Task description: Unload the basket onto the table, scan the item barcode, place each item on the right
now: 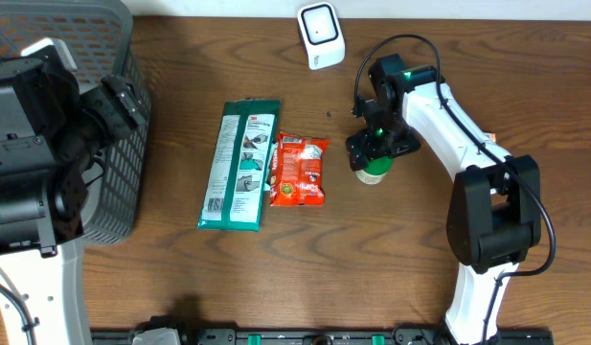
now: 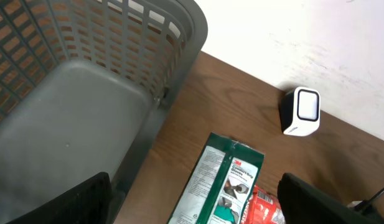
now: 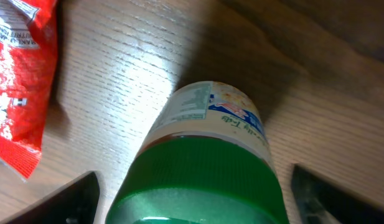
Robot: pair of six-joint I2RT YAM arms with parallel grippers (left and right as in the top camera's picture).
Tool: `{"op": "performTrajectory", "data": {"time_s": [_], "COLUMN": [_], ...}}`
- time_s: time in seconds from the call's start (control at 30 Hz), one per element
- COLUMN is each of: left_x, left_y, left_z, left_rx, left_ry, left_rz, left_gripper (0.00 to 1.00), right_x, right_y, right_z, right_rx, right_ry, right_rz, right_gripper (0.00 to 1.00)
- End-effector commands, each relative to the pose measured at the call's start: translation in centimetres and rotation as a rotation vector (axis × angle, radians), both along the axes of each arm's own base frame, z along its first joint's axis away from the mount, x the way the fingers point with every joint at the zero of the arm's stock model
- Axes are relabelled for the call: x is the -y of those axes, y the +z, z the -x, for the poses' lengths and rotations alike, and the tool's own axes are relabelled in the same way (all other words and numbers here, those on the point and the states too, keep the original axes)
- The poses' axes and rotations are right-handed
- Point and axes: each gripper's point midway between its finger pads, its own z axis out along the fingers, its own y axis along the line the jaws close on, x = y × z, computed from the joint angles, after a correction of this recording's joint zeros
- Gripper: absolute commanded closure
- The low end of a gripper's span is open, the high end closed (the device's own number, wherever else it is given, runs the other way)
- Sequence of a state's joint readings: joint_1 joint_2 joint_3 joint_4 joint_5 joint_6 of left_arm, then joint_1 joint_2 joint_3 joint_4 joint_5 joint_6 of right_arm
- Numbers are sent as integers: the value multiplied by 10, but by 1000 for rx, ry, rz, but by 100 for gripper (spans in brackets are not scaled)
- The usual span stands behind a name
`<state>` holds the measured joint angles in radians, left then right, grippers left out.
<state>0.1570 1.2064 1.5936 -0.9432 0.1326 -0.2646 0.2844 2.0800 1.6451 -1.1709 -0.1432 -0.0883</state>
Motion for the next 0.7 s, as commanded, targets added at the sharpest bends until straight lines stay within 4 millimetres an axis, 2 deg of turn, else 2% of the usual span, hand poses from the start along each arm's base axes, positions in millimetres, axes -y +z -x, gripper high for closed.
{"op": "performTrajectory", "data": {"time_s": [0.0,0.1,0.2,0.37,0.67], "left_x": [0,0,0,0,0], "left_y": [-1,-1,-1,-1,-1], "left_z": [0,0,0,0,0], "left_rx": [-4,-4,-4,-4,-4], "left_ry": [-6,-6,-6,-6,-6], "left_rz": [-3,-3,-3,-3,-3], "left_gripper": [15,15,15,15,15], "right_x": [10,18,14,6,10], "right_y": [2,-2,-2,-2,-7], "right_z": [-1,1,1,0,1], "right_rx": [6,10,14,27,29], "right_ry": [-29,-66,-59,-47,-145], "right_rz": [18,86,88,85,129], "right_gripper": [20,24,24,30,28]}}
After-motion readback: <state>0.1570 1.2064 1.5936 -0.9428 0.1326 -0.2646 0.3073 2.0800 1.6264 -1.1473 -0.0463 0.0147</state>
